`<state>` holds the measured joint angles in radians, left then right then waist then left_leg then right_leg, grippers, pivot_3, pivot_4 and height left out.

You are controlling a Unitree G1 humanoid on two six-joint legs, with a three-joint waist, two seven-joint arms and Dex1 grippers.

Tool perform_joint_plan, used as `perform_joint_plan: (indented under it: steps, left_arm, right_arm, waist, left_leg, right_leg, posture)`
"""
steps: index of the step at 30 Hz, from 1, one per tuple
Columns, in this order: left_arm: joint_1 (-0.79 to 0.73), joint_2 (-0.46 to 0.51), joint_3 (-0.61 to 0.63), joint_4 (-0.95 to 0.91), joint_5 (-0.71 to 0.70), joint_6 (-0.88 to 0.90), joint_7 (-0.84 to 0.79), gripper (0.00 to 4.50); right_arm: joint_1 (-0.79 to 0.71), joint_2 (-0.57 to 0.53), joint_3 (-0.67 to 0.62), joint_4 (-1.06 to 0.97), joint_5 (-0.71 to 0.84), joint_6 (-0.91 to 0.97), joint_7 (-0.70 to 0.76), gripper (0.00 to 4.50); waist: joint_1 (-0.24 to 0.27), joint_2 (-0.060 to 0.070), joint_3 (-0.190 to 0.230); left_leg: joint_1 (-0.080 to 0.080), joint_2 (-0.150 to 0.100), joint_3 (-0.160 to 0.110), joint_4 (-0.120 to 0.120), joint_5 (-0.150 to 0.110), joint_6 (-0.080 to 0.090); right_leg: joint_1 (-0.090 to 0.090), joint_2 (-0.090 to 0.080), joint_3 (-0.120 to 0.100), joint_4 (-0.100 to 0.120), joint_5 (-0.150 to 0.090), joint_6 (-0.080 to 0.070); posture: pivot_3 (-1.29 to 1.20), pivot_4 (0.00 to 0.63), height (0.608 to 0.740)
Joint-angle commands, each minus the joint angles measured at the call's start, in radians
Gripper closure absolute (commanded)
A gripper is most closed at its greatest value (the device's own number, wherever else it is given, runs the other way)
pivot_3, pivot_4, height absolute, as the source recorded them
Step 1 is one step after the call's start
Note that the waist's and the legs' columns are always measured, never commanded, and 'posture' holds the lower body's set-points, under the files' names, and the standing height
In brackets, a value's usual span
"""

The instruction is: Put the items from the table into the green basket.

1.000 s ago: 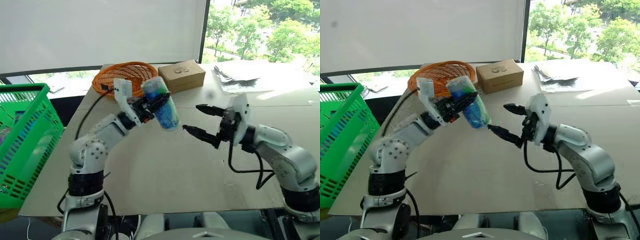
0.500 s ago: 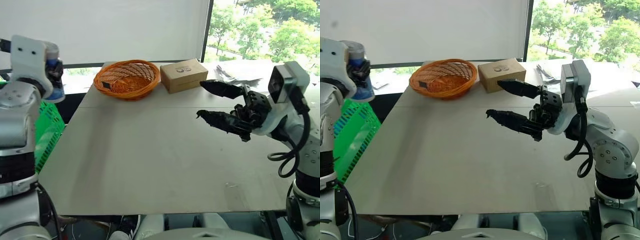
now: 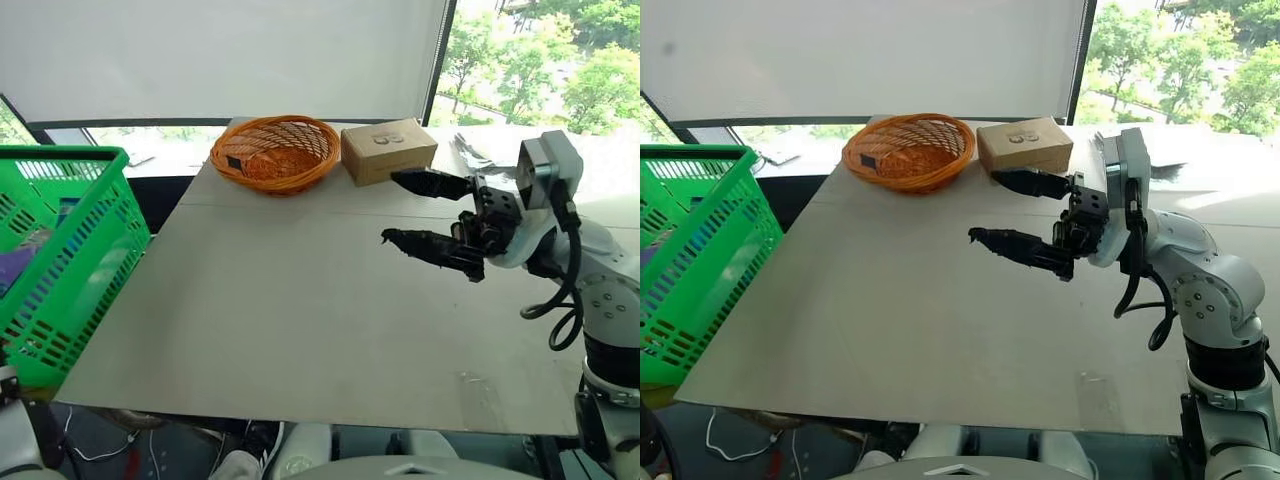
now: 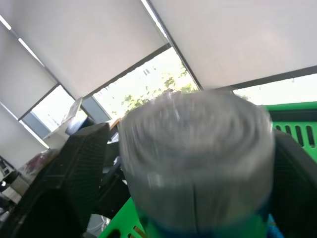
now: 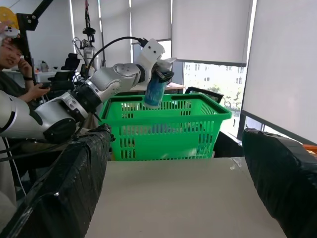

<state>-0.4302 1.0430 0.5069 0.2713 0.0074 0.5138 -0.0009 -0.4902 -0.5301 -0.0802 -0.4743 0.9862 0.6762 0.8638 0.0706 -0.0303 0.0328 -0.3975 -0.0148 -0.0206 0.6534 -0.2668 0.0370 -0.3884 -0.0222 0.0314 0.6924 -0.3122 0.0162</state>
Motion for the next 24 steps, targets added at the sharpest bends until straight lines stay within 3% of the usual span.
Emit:
perform_joint_plan:
  steps: [1,4,7,12,18,24]
  left_arm:
    - [-0.05,-0.05,0.021,-0.02,-0.033,-0.042,-0.003,0.06]
    - [-0.084,-0.114,0.007,-0.061,-0.098,-0.098,-0.079,0.06]
    - [-0.065,-0.243,-0.042,-0.229,-0.284,-0.067,-0.27,0.06]
    - [0.186,-0.392,-0.227,-0.569,-0.439,0.075,-0.43,0.06]
    - [0.48,-0.524,-0.449,-0.724,-0.42,0.012,-0.498,0.06]
    - [0.561,-0.551,-0.528,-0.716,-0.38,-0.049,-0.538,0.06]
  right_arm:
    - [-0.001,-0.004,-0.015,-0.021,0.0,-0.018,-0.008,0.0]
    - [0.022,-0.02,-0.023,-0.02,-0.017,-0.023,-0.014,0.0]
    - [0.118,-0.031,-0.054,0.023,-0.118,-0.08,-0.058,0.0]
    - [0.341,-0.082,-0.106,0.158,-0.326,-0.247,-0.045,0.0]
    - [0.537,-0.087,-0.173,0.272,-0.488,-0.436,-0.051,0.0]
    - [0.647,-0.075,-0.192,0.296,-0.568,-0.535,-0.071,0.0]
  waist:
    - [0.005,-0.001,-0.001]
    - [0.006,-0.005,-0.003]
    - [0.015,-0.008,-0.006]
    - [0.018,-0.006,-0.009]
    - [-0.004,0.001,-0.01]
    - [-0.005,0.018,-0.002]
  left_leg:
    - [0.0,0.0,0.0,0.0,0.0,0.0]
    - [0.0,0.0,0.0,0.0,0.0,0.0]
    - [-0.001,0.0,0.0,0.0,0.0,0.0]
    - [-0.001,-0.003,0.003,0.0,0.001,-0.002]
    - [0.002,0.0,0.006,0.0,-0.001,0.001]
    - [0.02,0.002,0.007,0.0,0.0,0.002]
  right_leg:
    - [0.0,0.0,-0.001,0.0,0.0,0.0]
    - [0.0,-0.001,-0.001,0.001,0.0,0.0]
    - [0.0,-0.002,-0.003,0.0,0.0,0.0]
    - [0.001,-0.005,-0.001,-0.003,0.0,0.0]
    - [0.001,-0.002,0.0,0.0,0.0,0.0]
    - [0.018,-0.001,0.001,0.002,-0.001,-0.002]
  posture:
    - [0.13,0.0,0.74]
    - [0.13,0.0,0.74]
    - [0.14,0.0,0.74]
    - [0.13,0.006,0.74]
    - [0.09,0.012,0.74]
    - [0.08,0.016,0.74]
